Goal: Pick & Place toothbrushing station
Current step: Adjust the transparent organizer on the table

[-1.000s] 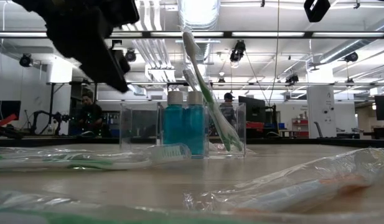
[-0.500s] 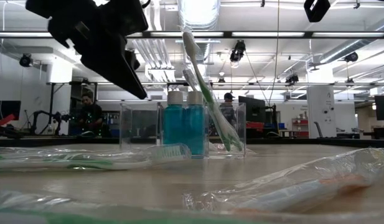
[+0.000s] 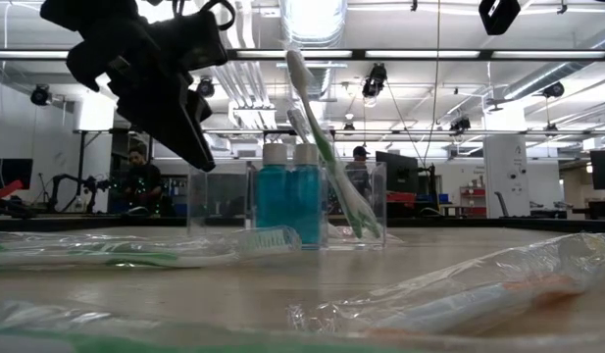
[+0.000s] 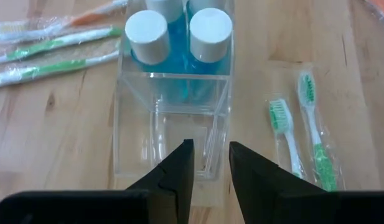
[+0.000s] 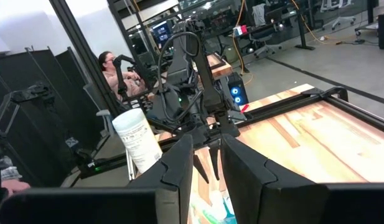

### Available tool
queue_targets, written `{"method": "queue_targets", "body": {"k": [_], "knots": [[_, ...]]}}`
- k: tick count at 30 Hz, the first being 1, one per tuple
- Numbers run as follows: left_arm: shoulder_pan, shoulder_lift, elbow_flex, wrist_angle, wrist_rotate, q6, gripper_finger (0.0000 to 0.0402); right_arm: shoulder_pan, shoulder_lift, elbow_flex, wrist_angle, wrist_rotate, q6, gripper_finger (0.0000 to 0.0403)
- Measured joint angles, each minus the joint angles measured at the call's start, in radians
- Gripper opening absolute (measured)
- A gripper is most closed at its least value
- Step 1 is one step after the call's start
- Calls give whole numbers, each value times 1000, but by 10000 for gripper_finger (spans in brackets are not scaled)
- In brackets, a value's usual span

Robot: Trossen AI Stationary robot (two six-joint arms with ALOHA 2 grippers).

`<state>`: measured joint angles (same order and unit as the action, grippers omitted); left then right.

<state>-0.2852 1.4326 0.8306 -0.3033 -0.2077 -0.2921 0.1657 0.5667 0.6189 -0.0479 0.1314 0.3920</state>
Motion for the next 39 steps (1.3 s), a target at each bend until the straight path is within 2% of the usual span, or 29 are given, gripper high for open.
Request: {"method": "queue_targets", "body": {"k": [9, 17, 31, 39], "knots": [[0, -3, 5, -79, 31, -103, 108, 0, 0, 0, 0, 0, 0, 68], [0, -10, 3, -148, 63, -186, 108, 0, 0, 0, 0, 0, 0, 77], [0, -53, -2, -168, 75, -173, 108, 0, 0, 0, 0, 0, 0, 68], [0, -53, 25, -196, 74, -137, 108, 0, 0, 0, 0, 0, 0, 77]]}}
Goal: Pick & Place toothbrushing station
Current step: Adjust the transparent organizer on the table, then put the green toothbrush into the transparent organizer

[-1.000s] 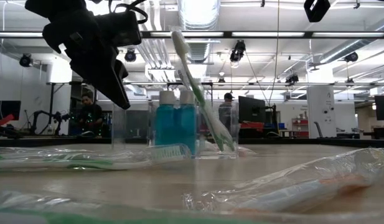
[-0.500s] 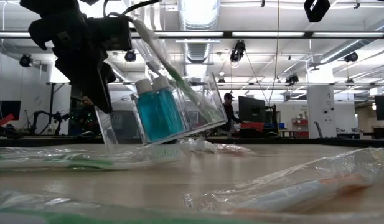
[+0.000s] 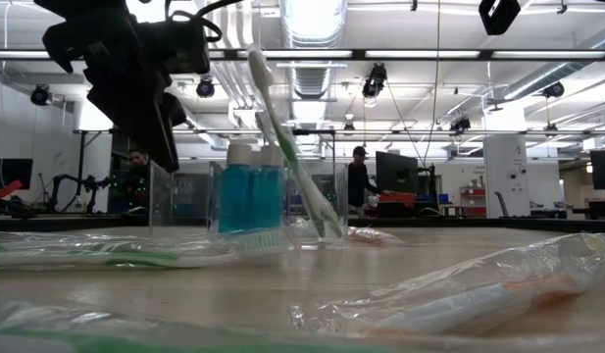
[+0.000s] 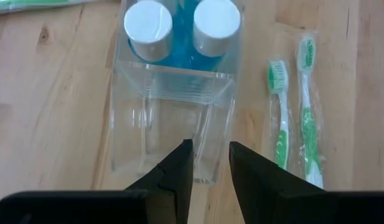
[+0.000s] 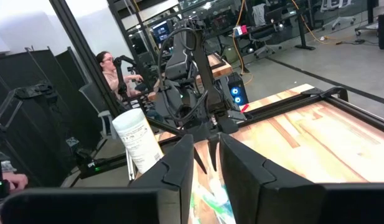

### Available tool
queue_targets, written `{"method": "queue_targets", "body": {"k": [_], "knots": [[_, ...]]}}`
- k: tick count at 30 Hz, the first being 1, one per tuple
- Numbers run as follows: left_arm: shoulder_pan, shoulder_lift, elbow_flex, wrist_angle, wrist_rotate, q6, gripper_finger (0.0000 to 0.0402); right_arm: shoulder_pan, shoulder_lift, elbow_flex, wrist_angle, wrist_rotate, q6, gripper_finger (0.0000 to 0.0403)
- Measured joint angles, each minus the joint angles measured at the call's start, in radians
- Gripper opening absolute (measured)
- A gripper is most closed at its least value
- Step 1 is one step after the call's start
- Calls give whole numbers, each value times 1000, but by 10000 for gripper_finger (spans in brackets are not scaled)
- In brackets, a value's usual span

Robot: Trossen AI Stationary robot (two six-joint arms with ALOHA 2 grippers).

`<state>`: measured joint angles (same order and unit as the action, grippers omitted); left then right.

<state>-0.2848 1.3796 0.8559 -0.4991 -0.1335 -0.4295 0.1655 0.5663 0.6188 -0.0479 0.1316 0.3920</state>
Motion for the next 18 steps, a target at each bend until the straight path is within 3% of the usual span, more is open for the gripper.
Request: {"method": "queue_targets", "body": {"k": [13, 18], "knots": [[0, -22, 135, -194, -22, 27, 108, 0, 0, 0, 0, 0, 0, 73], [0, -90, 188, -157, -72, 106, 108, 0, 0, 0, 0, 0, 0, 68]]}}
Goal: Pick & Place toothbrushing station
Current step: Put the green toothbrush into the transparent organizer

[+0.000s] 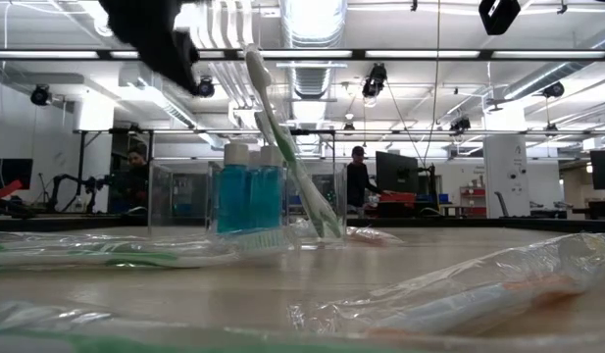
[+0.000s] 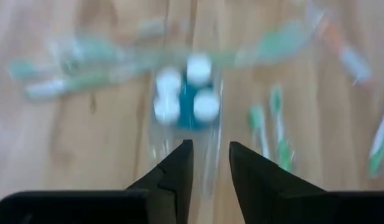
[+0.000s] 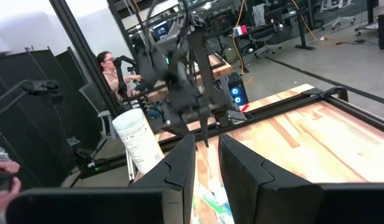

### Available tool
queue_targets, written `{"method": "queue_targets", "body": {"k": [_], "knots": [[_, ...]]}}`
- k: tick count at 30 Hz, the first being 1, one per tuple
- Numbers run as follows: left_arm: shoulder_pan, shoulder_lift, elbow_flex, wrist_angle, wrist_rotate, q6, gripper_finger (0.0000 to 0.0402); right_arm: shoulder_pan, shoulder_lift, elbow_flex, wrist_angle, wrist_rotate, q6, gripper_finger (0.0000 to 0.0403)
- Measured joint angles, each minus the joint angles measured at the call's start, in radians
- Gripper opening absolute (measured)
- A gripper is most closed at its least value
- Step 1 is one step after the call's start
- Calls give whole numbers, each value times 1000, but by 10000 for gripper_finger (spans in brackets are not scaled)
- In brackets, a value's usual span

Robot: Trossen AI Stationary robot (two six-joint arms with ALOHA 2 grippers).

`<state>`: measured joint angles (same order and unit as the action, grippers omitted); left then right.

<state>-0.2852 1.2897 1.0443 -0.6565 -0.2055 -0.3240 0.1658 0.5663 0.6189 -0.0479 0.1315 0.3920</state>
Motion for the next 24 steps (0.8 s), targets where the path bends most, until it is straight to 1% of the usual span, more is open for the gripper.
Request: {"method": "queue_targets", "body": {"k": [4, 9, 12, 17, 24], "knots": [[-2, -90, -18, 125, -29, 110, 108, 0, 0, 0, 0, 0, 0, 71], [-7, -212, -77, 268, -21, 231, 108, 0, 0, 0, 0, 0, 0, 78], [-6, -285, -126, 322, -17, 245, 108, 0, 0, 0, 0, 0, 0, 80], [-6, -416, -216, 335, 26, 266, 108, 0, 0, 0, 0, 0, 0, 73], [-6, -609, -353, 387, 54, 240, 108, 0, 0, 0, 0, 0, 0, 69]]}}
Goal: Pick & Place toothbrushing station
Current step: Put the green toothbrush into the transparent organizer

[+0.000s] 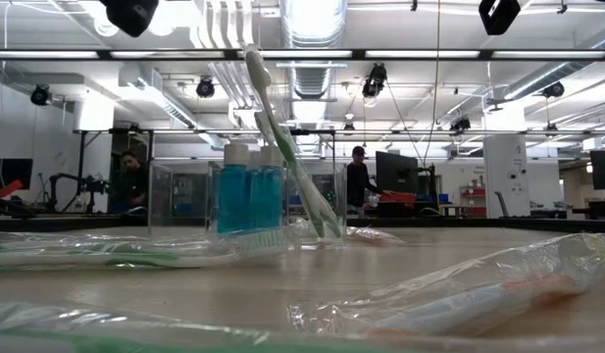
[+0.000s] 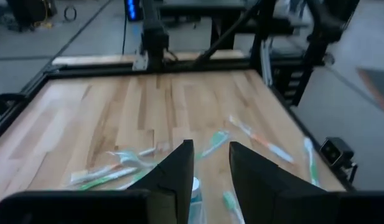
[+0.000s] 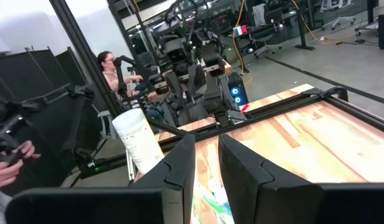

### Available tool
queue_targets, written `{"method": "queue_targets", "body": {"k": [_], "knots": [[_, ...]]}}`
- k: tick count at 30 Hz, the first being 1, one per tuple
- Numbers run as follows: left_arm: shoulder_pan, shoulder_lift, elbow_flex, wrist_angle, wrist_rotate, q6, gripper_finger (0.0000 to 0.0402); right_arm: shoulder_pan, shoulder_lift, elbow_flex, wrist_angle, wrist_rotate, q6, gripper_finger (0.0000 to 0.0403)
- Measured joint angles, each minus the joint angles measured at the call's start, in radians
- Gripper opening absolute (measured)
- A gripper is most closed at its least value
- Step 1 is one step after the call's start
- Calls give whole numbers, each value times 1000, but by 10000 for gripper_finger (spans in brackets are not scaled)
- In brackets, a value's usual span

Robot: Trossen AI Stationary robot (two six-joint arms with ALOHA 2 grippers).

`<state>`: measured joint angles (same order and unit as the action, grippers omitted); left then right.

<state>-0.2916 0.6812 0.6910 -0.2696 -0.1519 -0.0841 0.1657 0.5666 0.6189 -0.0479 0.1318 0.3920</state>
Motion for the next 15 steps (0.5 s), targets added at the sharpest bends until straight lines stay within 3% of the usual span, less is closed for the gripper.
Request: {"method": "queue_targets", "body": {"k": [15], "knots": [[0, -310, -185, 44, 88, 76, 108, 0, 0, 0, 0, 0, 0, 79]]}}
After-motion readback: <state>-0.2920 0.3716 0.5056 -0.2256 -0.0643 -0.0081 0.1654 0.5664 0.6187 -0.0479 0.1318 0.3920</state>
